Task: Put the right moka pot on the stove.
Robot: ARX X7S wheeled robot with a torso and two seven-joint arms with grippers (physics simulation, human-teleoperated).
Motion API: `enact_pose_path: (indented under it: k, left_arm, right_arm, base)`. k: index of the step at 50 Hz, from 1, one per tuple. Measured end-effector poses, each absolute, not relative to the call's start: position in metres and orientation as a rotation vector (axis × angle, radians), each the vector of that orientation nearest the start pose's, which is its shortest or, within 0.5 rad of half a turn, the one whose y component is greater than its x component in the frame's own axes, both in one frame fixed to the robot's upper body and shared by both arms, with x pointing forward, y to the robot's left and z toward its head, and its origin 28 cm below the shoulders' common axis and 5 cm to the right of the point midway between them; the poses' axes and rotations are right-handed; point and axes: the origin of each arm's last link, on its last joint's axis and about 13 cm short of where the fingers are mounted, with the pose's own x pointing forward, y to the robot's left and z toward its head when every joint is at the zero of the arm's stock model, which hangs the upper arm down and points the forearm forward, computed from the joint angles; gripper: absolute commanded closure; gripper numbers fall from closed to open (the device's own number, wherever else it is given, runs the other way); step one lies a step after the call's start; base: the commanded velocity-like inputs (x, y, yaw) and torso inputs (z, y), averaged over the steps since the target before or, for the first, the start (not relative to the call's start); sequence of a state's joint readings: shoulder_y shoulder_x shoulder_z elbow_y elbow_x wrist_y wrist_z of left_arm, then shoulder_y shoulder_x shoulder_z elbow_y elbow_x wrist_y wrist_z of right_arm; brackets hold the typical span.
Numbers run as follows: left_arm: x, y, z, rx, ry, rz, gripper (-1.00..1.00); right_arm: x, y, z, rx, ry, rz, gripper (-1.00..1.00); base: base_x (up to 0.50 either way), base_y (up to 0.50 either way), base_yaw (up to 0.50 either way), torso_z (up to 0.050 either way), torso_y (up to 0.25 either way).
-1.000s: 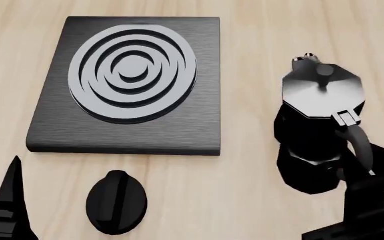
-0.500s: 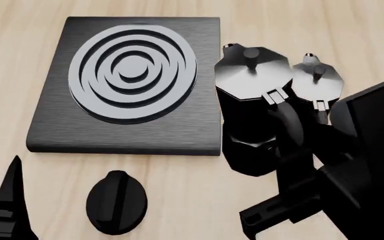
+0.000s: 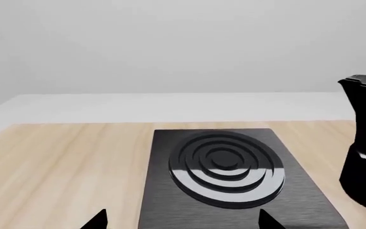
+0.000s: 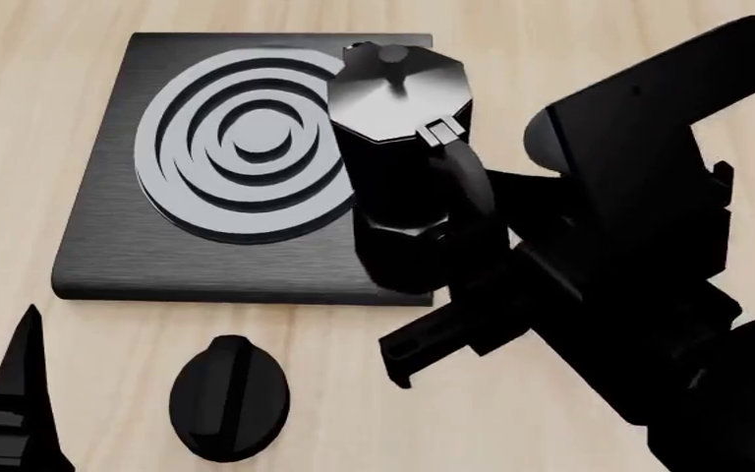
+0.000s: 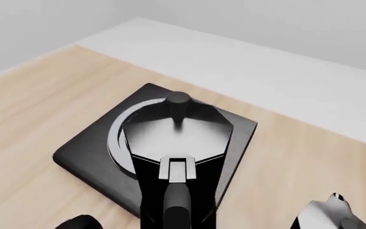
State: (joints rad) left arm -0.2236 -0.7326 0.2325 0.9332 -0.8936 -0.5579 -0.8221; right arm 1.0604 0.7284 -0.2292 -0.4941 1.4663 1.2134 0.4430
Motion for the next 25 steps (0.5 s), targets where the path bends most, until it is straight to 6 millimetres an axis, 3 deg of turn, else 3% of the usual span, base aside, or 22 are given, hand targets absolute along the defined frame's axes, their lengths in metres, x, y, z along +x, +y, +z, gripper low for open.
enact_pose_path:
  k: [25]
  left_arm:
    - [0.164, 0.221, 0.184, 0.002, -0.181, -0.037, -1.0]
  right_arm:
    - [0.292, -0.112, 0.292, -0.159, 0.024, 0.527, 1.0]
  base:
    - [0.0, 0.0, 0.0, 0.0, 0.001]
